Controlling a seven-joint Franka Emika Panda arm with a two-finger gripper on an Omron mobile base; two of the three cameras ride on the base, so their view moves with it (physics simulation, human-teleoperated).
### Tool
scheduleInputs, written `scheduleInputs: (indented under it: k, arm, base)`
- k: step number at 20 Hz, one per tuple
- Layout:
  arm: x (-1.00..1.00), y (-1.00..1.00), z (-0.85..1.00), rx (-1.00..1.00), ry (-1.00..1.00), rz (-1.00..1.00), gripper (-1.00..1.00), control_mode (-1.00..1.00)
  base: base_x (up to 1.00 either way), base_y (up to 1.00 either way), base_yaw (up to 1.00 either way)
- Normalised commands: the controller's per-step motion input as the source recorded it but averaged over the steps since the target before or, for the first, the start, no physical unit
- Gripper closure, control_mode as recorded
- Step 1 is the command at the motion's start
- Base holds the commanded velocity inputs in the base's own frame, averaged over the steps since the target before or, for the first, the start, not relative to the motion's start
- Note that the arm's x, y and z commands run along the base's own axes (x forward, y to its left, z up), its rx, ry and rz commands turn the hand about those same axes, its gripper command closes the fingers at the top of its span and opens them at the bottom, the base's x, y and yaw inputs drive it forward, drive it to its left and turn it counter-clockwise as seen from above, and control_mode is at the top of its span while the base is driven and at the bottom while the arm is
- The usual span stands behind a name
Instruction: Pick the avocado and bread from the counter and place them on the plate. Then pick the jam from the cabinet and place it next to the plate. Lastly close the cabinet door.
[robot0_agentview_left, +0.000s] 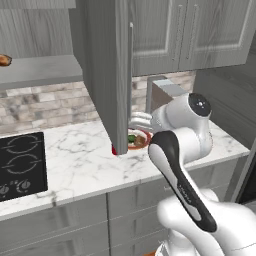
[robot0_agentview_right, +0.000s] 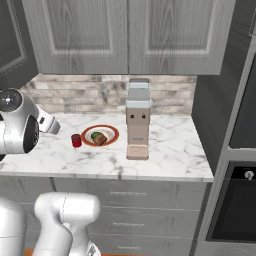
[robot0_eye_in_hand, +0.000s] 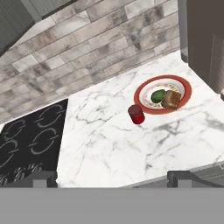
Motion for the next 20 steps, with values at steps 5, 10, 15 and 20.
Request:
scheduleInputs:
  k: [5,10,15,20]
  arm:
    - [-0.34,-0.13,0.41,0.01,0.07,0.0,-1.0,-1.0]
    - [-0.31,-0.01,0.34,0.0,0.06,0.0,-1.0,-1.0]
    - [-0.37,-0.1,0.23,0.0,0.04,0.0,-1.0,-1.0]
    - [-0.42,-0.46,0.18,0.08,0.0,0.02,-1.0,-1.0]
  base:
    - [0.0,0.0,0.0]
    - [0.0,0.0,0.0]
    - [0.0,0.0,0.0]
    - [0.0,0.0,0.0]
